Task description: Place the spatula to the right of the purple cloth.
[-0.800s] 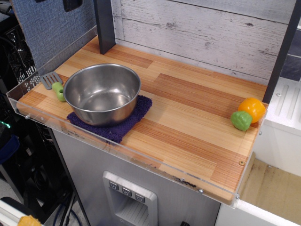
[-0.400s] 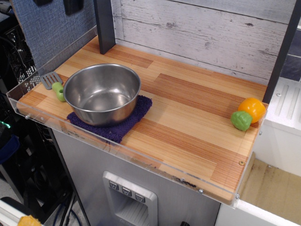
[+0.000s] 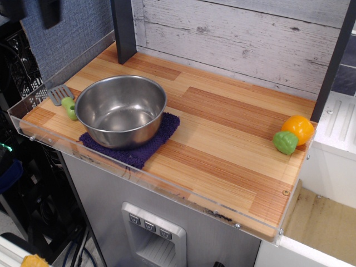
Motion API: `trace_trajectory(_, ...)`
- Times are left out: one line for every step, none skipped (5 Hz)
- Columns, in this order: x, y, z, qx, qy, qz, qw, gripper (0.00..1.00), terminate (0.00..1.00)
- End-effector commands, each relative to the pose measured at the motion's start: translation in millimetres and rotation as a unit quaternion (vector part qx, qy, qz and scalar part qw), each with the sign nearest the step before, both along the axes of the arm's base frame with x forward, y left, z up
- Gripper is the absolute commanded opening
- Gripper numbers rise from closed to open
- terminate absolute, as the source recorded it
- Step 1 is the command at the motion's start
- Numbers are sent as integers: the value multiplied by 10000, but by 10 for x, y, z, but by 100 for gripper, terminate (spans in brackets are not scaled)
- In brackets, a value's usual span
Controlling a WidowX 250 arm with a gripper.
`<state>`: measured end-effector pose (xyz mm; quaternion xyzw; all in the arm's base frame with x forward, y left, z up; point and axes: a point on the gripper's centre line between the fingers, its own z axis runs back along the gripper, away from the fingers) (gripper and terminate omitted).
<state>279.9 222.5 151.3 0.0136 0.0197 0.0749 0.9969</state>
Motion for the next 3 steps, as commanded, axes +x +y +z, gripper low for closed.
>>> trace_trajectory(-102, 306, -54, 636, -134, 477, 9967, 100, 0)
trace_trajectory(-46, 138, -315, 767, -109, 306, 9965, 100, 0)
trace_trajectory(27, 10, -583, 876, -92, 182, 9959, 100, 0)
